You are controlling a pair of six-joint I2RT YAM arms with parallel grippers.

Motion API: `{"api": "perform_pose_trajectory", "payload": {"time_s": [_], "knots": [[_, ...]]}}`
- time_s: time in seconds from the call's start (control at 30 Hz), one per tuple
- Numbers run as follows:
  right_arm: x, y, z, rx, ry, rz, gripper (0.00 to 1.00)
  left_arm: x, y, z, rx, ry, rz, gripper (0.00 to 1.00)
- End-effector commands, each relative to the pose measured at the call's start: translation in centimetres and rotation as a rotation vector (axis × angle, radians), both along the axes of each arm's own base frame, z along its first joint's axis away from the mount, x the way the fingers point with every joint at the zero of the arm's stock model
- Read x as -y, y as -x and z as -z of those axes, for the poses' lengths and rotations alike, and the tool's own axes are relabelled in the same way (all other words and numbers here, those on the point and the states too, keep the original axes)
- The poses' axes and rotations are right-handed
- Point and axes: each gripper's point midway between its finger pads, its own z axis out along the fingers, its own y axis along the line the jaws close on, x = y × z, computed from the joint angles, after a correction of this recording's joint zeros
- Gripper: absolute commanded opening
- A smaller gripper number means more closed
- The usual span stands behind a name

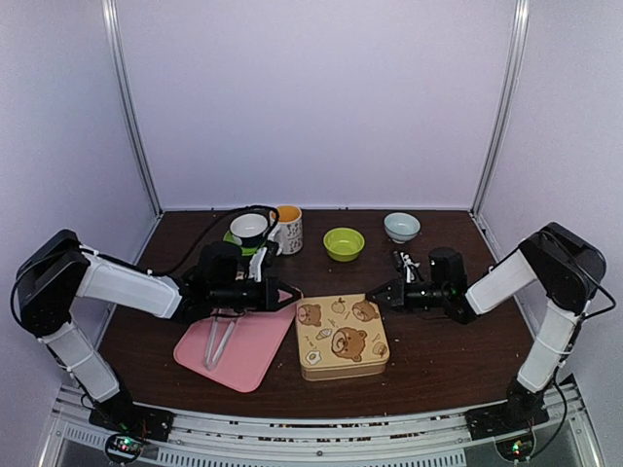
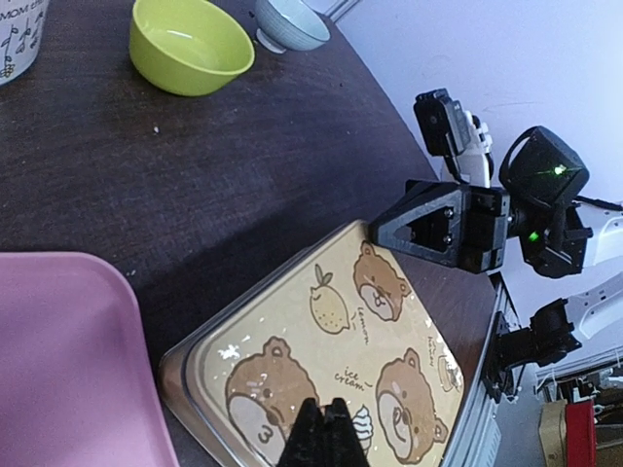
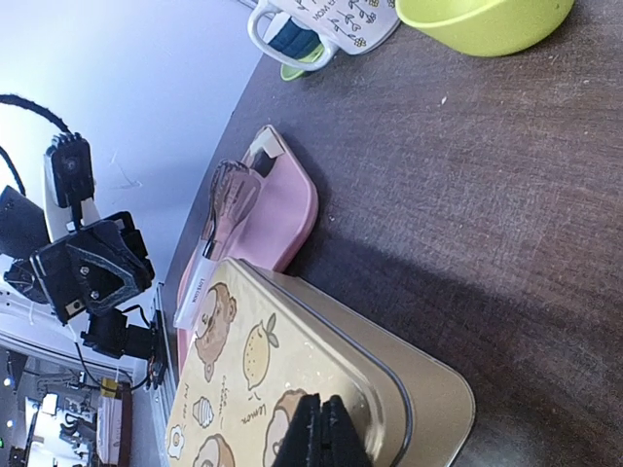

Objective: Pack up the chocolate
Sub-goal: Press the box lid onto the packing box.

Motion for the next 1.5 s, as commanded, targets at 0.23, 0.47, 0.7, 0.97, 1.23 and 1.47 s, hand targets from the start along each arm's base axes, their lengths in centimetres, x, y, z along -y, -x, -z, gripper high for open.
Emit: {"api": "perform_pose_trajectory", "payload": {"time_s": [0.23, 0.47, 0.7, 0.97, 1.23, 1.47], "knots": [[0.7, 2.9, -3.0, 0.068, -0.031, -0.034, 0.0, 1.4, 0.6, 4.1, -0.034, -0.106, -0.004, 0.0], [0.9, 4.4, 2.2, -0.099, -0.085, 0.0, 0.0, 2.4, 3.1, 1.0, 0.03, -0.059, 0.051, 0.0], [1.1, 6.2, -1.6, 0.025, -0.075, -0.037, 0.0, 1.7, 4.9, 5.9, -0.074, -0.116, 0.043, 0.0], [1.6, 10.3, 3.5, -0.082, 0.028, -0.083, 0.0, 3.1, 7.6, 1.4, -0.035, -0.047, 0.154, 0.0], [1.1, 10.6, -1.3, -0.018, -0.101, -0.09, 0.0, 1.8, 10.2, 5.5, -0.148, -0.041, 0.145, 0.0], [2.6, 12.8, 2.1, 0.007, 0.112, -0.084, 0.0, 3.1, 11.4, 2.6, -0.086, -0.041, 0.174, 0.0]]}}
